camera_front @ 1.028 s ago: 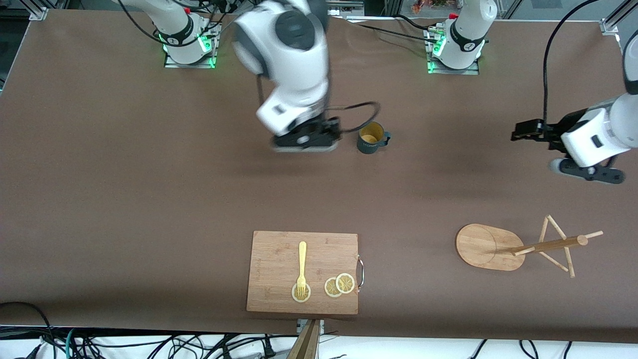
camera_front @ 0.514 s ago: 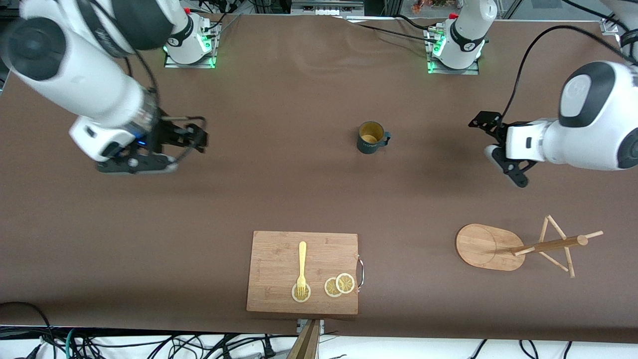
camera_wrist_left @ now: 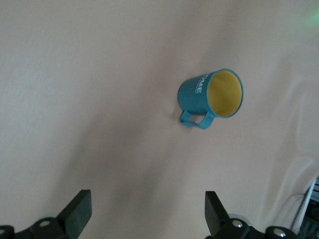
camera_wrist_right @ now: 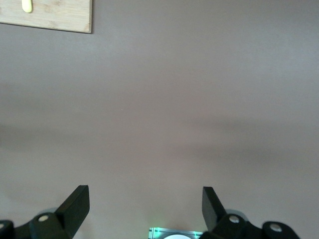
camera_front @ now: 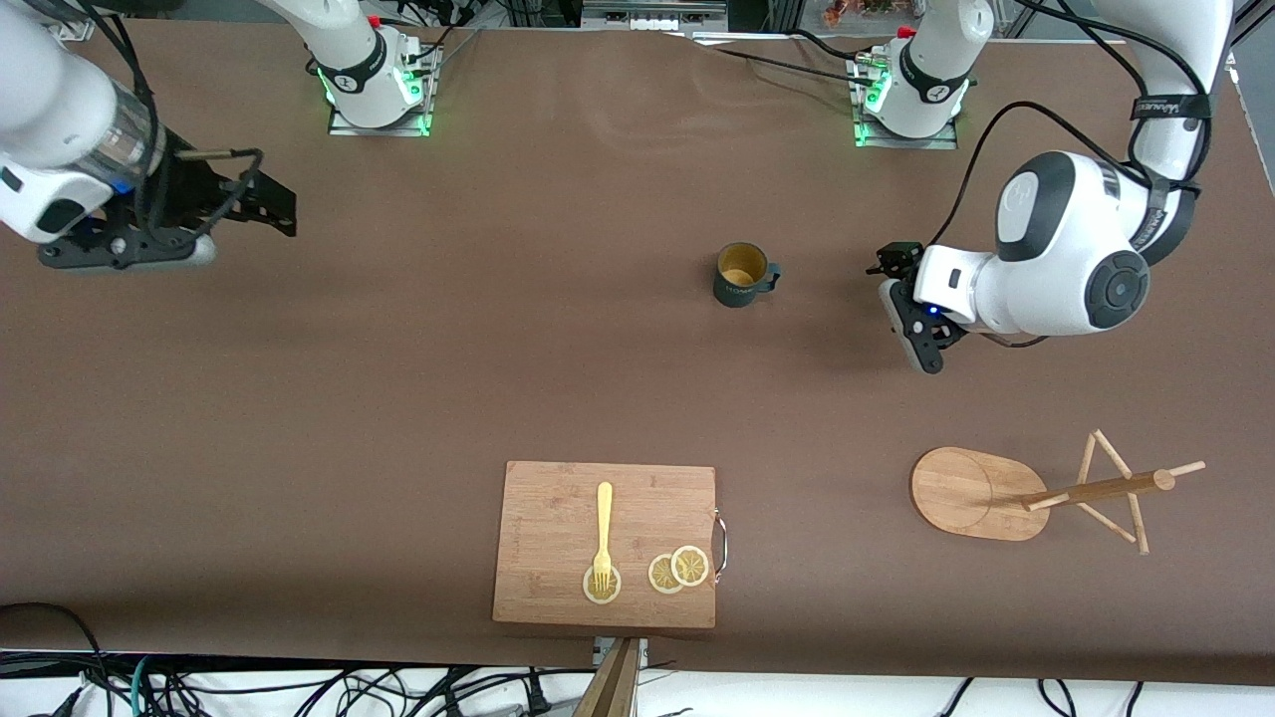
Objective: Pass cup and hang on rack
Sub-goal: 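Set the mug down and open the right gripper while the left gripper approaches, then grasp the teal mug handle with the left gripper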
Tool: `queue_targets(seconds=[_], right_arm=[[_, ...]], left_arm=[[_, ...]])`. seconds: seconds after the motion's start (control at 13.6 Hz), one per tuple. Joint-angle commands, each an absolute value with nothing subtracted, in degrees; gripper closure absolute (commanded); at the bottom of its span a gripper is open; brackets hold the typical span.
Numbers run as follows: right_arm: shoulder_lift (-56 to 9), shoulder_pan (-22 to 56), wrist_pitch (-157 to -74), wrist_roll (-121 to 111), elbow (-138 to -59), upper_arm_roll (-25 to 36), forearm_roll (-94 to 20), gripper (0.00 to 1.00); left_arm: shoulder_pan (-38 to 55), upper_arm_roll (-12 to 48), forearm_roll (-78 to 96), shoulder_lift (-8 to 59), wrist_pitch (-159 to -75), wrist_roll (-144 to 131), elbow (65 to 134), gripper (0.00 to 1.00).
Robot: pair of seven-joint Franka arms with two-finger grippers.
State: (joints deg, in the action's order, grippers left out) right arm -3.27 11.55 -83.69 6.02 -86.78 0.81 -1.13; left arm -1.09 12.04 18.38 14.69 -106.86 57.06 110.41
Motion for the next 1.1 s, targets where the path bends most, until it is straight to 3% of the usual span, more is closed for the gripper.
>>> queue_targets(seconds=[0.0, 0.29, 1.03], right_arm=[[1.83, 3.45, -85.16, 3.17, -92.88, -5.52, -0.26, 0.00], [3.34, -1.57, -86.04, -0.86, -94.57, -8.26, -0.26, 0.00], [1.94, -2.90, -86.49, -2.29, -93.52, -6.77, -0.35, 0.00]], left_arm=[[-1.67, 11.78, 25.71, 12.66, -115.36, 70.35, 118.36, 0.00], [-1.76, 11.87, 47.76, 12.92, -126.64, 94.42, 129.10, 0.00], [-1.76, 11.78, 73.56, 17.92, -128.32, 138.21, 136.41, 0.00]])
